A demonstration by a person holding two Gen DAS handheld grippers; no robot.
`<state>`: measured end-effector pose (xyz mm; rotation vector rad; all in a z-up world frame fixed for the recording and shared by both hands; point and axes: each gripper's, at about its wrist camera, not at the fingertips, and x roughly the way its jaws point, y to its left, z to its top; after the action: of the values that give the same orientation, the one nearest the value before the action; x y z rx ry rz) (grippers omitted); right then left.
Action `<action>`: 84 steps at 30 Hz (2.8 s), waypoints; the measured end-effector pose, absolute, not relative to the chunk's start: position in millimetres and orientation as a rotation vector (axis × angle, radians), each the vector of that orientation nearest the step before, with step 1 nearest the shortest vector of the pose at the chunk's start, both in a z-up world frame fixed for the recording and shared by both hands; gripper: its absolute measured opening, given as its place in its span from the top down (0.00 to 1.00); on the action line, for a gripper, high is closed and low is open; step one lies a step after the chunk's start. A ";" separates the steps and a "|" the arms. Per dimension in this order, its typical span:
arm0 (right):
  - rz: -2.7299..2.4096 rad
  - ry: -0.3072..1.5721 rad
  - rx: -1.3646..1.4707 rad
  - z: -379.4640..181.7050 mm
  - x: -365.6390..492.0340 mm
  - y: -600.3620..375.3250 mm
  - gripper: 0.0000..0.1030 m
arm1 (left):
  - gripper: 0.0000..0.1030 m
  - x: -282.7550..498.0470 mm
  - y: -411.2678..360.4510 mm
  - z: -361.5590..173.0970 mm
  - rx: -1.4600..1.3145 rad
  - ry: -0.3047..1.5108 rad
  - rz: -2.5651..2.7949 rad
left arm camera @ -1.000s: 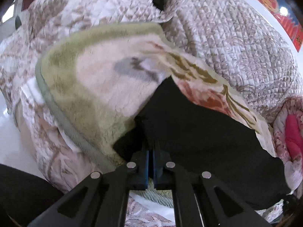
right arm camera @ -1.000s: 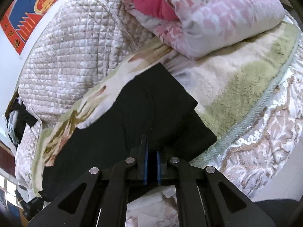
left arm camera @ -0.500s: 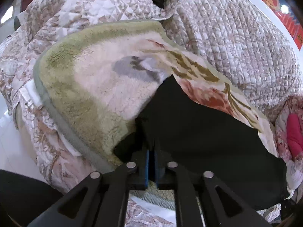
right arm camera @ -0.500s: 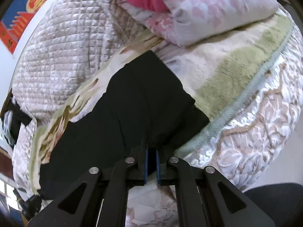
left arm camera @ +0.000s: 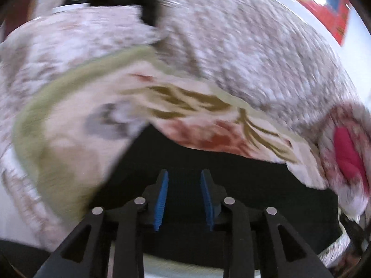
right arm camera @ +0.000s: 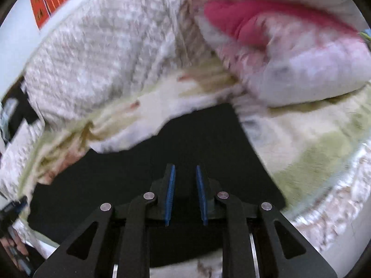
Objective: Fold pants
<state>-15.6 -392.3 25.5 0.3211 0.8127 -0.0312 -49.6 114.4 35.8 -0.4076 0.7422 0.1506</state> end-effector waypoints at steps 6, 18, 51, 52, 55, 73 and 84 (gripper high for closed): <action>-0.064 0.729 0.289 37.6 -15.0 -392.1 0.82 | 0.64 -10.5 106.3 2.6 -0.388 0.898 0.130; -0.070 0.791 0.325 12.2 54.2 -403.4 0.81 | 0.52 50.5 77.3 -3.8 -0.272 0.866 0.050; 0.269 0.734 -0.168 -15.2 -67.6 -230.6 0.32 | 0.39 -79.6 -12.1 -6.8 -0.024 0.762 0.005; 0.265 0.732 -0.166 -15.3 -70.1 -231.2 0.32 | 0.39 -83.0 -11.8 -7.2 -0.031 0.754 0.007; 0.261 0.730 -0.164 -15.3 -72.0 -231.4 0.31 | 0.38 -83.5 -12.8 -7.2 -0.017 0.748 0.005; 0.322 0.724 -0.154 -12.6 -68.9 -219.1 0.31 | 0.39 -84.6 39.9 -5.1 -0.097 0.734 0.220; 0.320 0.722 -0.144 -11.5 -70.3 -219.6 0.31 | 0.38 -83.8 39.4 -4.0 -0.098 0.741 0.218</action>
<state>-70.3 -219.6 -11.5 -0.1440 0.7223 0.3196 -83.8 39.4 -4.0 -0.0976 0.7407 0.2180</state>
